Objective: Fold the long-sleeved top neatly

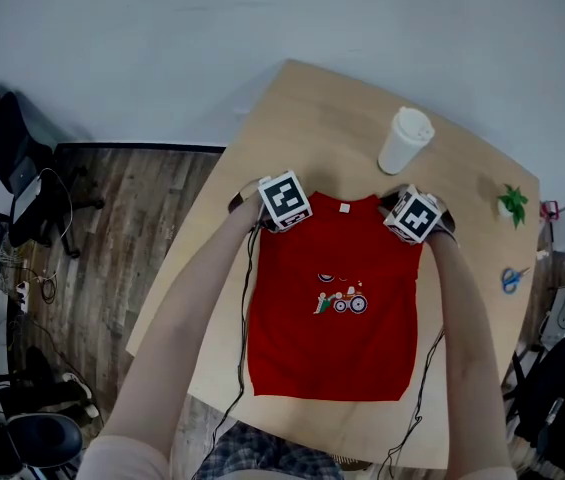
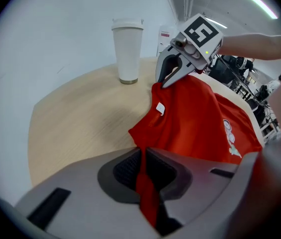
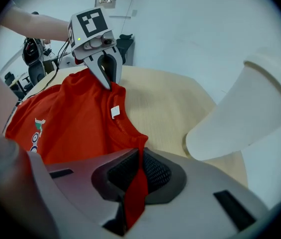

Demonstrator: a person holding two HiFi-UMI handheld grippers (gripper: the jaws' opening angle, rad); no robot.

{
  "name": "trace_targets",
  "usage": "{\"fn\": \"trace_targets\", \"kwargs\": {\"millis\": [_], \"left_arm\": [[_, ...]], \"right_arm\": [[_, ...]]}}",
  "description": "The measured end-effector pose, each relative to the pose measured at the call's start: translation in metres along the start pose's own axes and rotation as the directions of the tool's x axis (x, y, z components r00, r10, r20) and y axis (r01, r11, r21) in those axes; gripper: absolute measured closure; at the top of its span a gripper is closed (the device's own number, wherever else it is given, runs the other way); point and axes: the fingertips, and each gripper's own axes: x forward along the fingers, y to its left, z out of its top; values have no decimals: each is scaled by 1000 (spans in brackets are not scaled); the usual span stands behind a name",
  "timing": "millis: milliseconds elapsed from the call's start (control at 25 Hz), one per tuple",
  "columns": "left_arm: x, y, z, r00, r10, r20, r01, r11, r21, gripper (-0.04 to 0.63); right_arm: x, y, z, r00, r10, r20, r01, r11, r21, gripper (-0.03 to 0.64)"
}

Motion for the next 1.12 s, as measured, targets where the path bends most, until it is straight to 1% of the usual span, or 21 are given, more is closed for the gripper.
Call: {"fn": "trace_targets", "kwargs": {"millis": [80,160,200,280,400,600,680,760,920,1120], "left_arm": [[-11,15,12,996,84,38,-84,996,7,569],[-27,29,30,981,173,93,-175,984,19,569],[-34,33,36,974,201,105,-204,979,20,571],[-50,33,40,968,228,110,-231,973,19,571],[-68,19,40,968,218,121,-222,975,22,571],[-102,-25,38,965,179,192,-193,980,56,571],[-116,-49,35,963,157,218,-176,982,68,571],[-128,-76,31,964,137,227,-162,983,91,571],[-149,-130,23,968,103,228,-145,974,175,571],[-173,-196,6,971,48,235,-98,974,206,571]], "right_arm": [[-10,-13,2,998,-63,15,63,998,23,581],[-24,-25,7,991,-127,30,125,991,42,583],[-32,-29,11,988,-152,36,150,988,44,583],[-47,-32,19,982,-184,53,182,983,38,583],[-71,-21,26,976,-199,87,197,980,30,583],[-115,21,28,971,-184,155,187,982,-2,583],[-133,45,27,972,-164,169,173,984,-35,583],[-149,72,23,974,-140,175,156,985,-79,583],[-182,119,17,977,-105,184,135,978,-158,583],[-215,182,8,981,-52,185,92,973,-214,583]]}}
